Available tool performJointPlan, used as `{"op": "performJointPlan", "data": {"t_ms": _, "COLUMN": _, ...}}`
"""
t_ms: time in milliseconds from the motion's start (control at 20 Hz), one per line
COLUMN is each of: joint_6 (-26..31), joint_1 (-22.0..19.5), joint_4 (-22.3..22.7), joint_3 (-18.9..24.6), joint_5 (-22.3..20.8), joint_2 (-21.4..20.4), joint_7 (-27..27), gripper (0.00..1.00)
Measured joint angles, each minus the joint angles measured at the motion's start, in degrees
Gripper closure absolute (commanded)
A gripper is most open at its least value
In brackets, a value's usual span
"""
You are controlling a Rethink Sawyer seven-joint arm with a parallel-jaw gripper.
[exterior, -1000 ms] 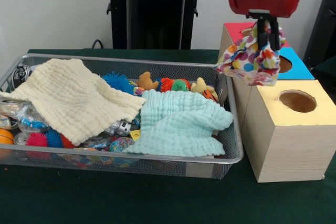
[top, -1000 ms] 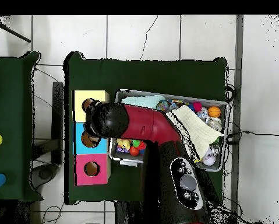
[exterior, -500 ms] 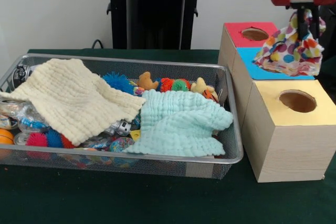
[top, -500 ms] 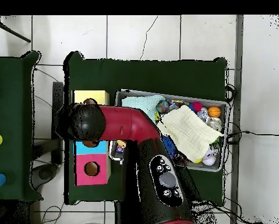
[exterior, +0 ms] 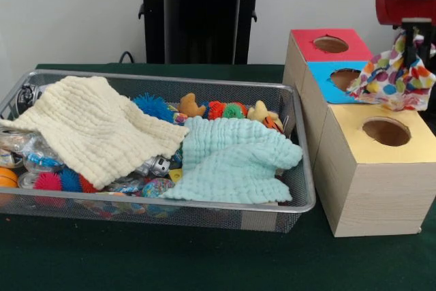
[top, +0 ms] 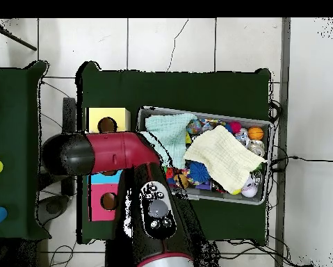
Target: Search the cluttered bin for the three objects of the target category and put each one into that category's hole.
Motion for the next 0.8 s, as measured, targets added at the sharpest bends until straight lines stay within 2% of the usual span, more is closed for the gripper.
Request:
{"op": "performJointPlan", "data": {"t_ms": 400, "joint_6": -5.9, "joint_1": 3.5, "joint_4": -1.4, "joint_3": -4.4, "joint_5": -2.8, "joint_2": 4.1, "joint_7": 0.0, "gripper": 1.0}}
{"op": "performJointPlan", "data": {"t_ms": 450, "joint_6": -7.9, "joint_1": 3.8, "joint_4": -1.6, "joint_3": -5.5, "joint_5": -2.9, "joint_2": 5.2, "joint_7": 0.0, "gripper": 1.0}}
{"op": "performJointPlan", "data": {"t_ms": 800, "joint_6": -12.2, "joint_1": 5.5, "joint_4": -3.6, "joint_3": -8.8, "joint_5": -2.9, "joint_2": 7.0, "joint_7": 0.0, "gripper": 1.0}}
